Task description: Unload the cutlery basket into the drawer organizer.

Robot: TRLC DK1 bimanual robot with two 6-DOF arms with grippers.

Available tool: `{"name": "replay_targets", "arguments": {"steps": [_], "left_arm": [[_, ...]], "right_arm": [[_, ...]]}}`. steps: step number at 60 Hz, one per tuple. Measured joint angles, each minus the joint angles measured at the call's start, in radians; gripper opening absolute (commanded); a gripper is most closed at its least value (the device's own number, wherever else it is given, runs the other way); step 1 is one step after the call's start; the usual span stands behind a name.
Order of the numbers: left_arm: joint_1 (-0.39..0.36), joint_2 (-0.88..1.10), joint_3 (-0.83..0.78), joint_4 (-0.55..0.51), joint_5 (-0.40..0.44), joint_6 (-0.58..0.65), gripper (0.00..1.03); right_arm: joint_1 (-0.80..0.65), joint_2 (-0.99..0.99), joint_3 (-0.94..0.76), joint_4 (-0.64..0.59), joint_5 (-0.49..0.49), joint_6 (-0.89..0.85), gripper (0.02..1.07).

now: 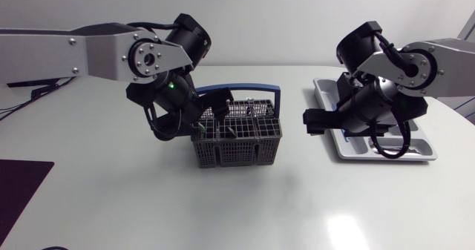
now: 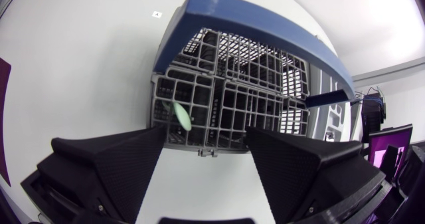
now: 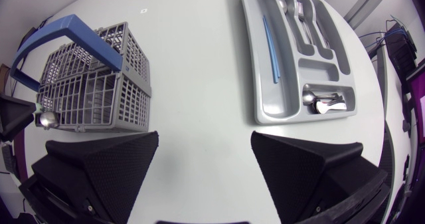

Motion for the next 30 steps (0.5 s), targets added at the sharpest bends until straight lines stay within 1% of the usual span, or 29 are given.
{"name": "replay_targets", "arguments": {"steps": [7, 11, 16, 20, 23, 29, 30], "left_arm": [[0.005, 0.003, 0.02, 0.0, 0.0, -0.026, 0.85], [0.008, 0.013, 0.026, 0.0, -0.003, -0.037, 0.75], [0.011, 0.026, 0.026, -0.001, -0.007, -0.048, 0.72], [0.012, 0.033, 0.026, -0.006, -0.008, -0.052, 0.66], [0.012, 0.033, 0.026, -0.009, -0.008, -0.055, 0.6], [0.012, 0.034, 0.026, -0.009, -0.008, -0.063, 0.59], [0.012, 0.035, 0.026, -0.009, -0.008, -0.063, 0.57]], "right_arm": [[0.0, 0.002, 0.0, 0.0, 0.0, 0.0, 1.02], [0.0, 0.004, 0.0, 0.0, 0.0, 0.0, 1.02], [0.0, 0.008, 0.0, 0.0, 0.0, 0.0, 1.02], [0.0, 0.008, -0.001, 0.0, 0.0, 0.0, 1.02], [0.0, 0.008, -0.002, 0.0, 0.0, 0.0, 1.02], [0.0, 0.008, -0.002, 0.0, 0.0, 0.0, 1.02], [0.0, 0.008, -0.002, 0.0, 0.0, 0.001, 1.02]]}}
